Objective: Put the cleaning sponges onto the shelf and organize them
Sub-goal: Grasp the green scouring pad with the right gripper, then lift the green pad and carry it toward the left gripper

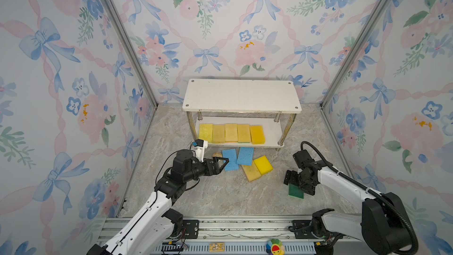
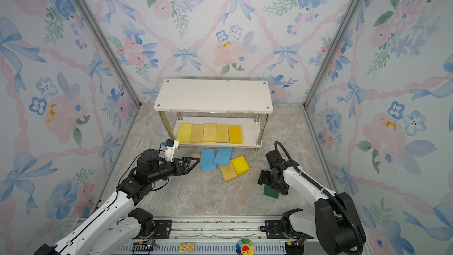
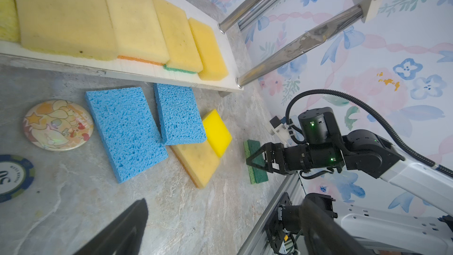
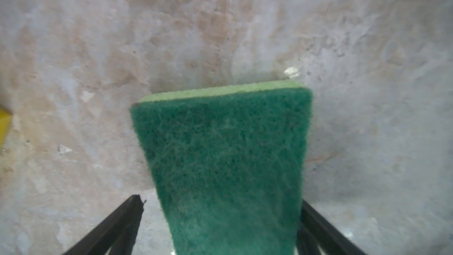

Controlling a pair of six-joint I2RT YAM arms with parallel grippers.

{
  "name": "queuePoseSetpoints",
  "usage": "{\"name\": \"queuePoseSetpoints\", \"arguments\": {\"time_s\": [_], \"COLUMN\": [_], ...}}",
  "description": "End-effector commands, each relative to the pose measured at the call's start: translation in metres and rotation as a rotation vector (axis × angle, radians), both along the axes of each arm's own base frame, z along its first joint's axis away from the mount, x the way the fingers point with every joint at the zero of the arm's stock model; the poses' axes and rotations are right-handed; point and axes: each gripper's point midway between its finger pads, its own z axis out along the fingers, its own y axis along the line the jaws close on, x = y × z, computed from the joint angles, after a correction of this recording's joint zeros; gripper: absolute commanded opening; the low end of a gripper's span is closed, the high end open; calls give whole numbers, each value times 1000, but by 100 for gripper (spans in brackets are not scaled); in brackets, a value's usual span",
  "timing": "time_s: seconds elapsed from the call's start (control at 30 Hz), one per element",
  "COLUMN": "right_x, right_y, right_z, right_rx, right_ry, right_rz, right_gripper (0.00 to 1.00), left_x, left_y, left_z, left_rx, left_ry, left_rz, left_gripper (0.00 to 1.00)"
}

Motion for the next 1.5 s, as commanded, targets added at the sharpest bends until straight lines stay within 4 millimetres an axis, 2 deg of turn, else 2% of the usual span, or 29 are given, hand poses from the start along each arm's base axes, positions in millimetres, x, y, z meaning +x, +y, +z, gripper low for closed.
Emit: {"name": "queuePoseSetpoints", "arguments": {"time_s": [0.0, 0.1, 0.27, 0.33, 0.47, 0.57, 0.67, 0.9, 1.1, 1.27, 1.47], "right_x": [-5, -7, -5, -4, 3, 7, 9, 5, -5, -7, -13], "right_y": [-2, -2, -3, -1, 16, 32, 55, 143, 207, 237, 254], "right_z": [-9, -10, -6, -2, 17, 37, 57, 121, 155, 167, 171], "right_rx": [0, 1, -4, 0, 9, -12, 23, 195, 273, 309, 343], "right_ry": [24, 21, 0, -12, -71, -124, -168, -281, -310, -322, -331], "right_rz": [2, 1, 3, 17, 103, 235, 326, 637, 833, 893, 921], "right_gripper": [92, 87, 72, 70, 69, 69, 68, 68, 67, 67, 67], "left_x": [-1, -3, -6, -6, -6, -6, -6, -8, -15, -16, -17], "left_y": [0, 1, 2, 2, 1, 0, -2, -14, -34, -40, -41], "left_z": [-2, -4, -6, -5, -2, 1, 3, 14, 25, 31, 27], "left_rx": [-6, -8, -15, -20, -31, -53, -79, -165, -232, -275, -271], "left_ry": [-4, -1, 5, 6, 8, 9, 14, 24, 21, 17, 30], "left_rz": [2, 5, 8, 9, 11, 10, 6, -19, -43, -40, -36], "left_gripper": [98, 98, 98, 98, 98, 98, 98, 98, 96, 90, 81]}}
